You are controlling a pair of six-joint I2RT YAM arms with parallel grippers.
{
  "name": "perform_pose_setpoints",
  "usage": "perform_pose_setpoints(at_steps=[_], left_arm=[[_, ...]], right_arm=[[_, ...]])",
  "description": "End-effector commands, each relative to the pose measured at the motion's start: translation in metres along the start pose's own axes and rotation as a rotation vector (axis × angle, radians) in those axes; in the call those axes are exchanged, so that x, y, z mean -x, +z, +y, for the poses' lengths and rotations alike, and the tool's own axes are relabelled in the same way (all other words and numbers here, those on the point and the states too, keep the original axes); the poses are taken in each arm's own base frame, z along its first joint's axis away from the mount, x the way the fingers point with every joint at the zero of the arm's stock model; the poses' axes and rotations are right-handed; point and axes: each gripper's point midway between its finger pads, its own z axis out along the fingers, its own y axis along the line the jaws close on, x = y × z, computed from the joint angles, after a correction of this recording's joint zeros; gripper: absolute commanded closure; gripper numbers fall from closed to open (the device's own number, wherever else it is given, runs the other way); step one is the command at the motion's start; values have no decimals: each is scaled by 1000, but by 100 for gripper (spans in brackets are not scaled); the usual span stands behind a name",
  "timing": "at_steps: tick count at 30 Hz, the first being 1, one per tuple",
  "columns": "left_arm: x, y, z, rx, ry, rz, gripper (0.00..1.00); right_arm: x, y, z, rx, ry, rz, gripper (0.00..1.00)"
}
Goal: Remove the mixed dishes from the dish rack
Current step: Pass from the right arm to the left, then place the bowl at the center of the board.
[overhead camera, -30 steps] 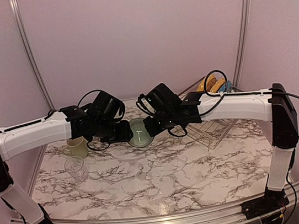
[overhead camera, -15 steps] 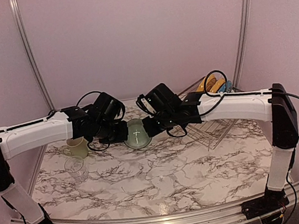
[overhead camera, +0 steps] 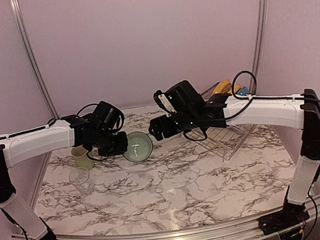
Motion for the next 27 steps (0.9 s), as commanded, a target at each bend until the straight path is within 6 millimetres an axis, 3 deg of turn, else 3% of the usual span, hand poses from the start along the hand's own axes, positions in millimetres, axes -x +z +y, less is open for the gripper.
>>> perform_pose_setpoints(at_steps=[1, 7, 13, 20, 27], left_arm=[[13, 5, 30, 34, -78, 17, 100], [56, 14, 79, 133, -156, -14, 100], [88, 36, 118, 135, -205, 13, 100], [101, 53, 176, 179, -238, 58, 100], [103, 67, 206, 145, -273, 106, 100]], right_arm=[[23, -23, -27, -44, 48, -73, 13], [20, -36, -52, -95, 75, -78, 11], [15, -50, -60, -114, 89, -84, 11], [14, -67, -69, -148, 96, -107, 9], [18, -67, -72, -155, 91, -113, 8]])
